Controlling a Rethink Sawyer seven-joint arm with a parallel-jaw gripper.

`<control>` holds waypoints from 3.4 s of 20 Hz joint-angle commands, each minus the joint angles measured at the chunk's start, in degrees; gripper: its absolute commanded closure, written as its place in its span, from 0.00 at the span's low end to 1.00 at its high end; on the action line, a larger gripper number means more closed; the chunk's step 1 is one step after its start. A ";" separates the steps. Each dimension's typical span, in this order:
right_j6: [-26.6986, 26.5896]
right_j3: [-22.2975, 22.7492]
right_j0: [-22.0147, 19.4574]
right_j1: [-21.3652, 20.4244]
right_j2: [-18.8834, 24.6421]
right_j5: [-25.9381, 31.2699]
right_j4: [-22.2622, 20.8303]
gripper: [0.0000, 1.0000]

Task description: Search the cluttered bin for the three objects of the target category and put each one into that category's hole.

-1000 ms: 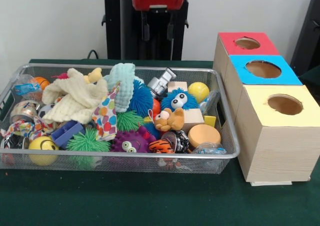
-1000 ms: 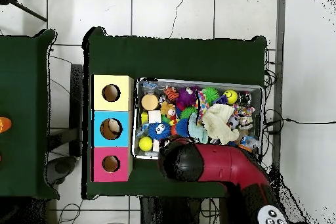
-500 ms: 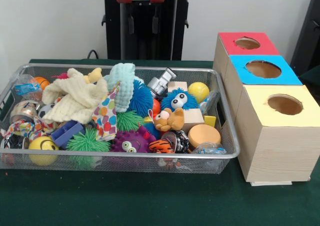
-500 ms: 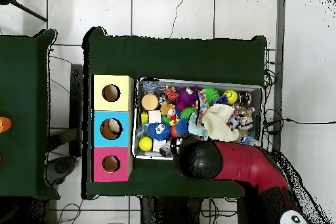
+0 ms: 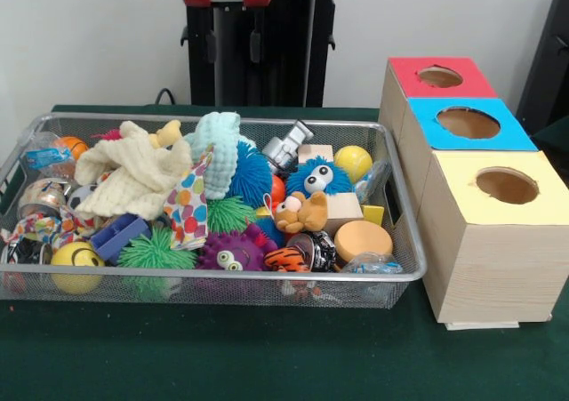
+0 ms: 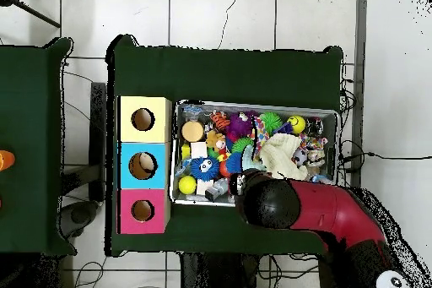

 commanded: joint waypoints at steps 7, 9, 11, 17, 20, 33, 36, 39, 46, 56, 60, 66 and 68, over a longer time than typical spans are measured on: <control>-9.60 -5.02 -2.74 4.86 6.63 4.46 -5.99 0.00; -8.99 -5.01 -2.69 5.42 6.76 3.88 -6.58 0.00; -8.14 -5.24 -2.63 5.98 6.64 3.18 -7.34 0.00; -8.47 -5.85 -3.95 7.22 7.31 3.58 -7.94 0.00; -9.29 -6.42 -5.08 6.99 7.62 4.19 -8.25 0.00; -13.92 -10.69 -9.89 10.98 10.15 6.71 -10.81 0.00; -13.21 -10.75 -10.80 12.76 10.08 4.79 -12.17 0.00; -13.70 -11.52 -11.67 13.19 10.40 5.36 -13.25 0.00; -15.56 -11.74 -14.95 11.41 12.41 8.82 -13.52 0.00; -20.91 -19.98 -18.79 15.28 15.92 16.09 -14.98 0.00; -21.87 -23.50 -18.94 16.67 16.80 19.00 -16.14 0.00; -21.05 -23.41 -19.63 16.92 18.03 19.66 -16.44 0.00; -20.76 -22.63 -19.87 16.23 18.54 19.47 -16.39 0.00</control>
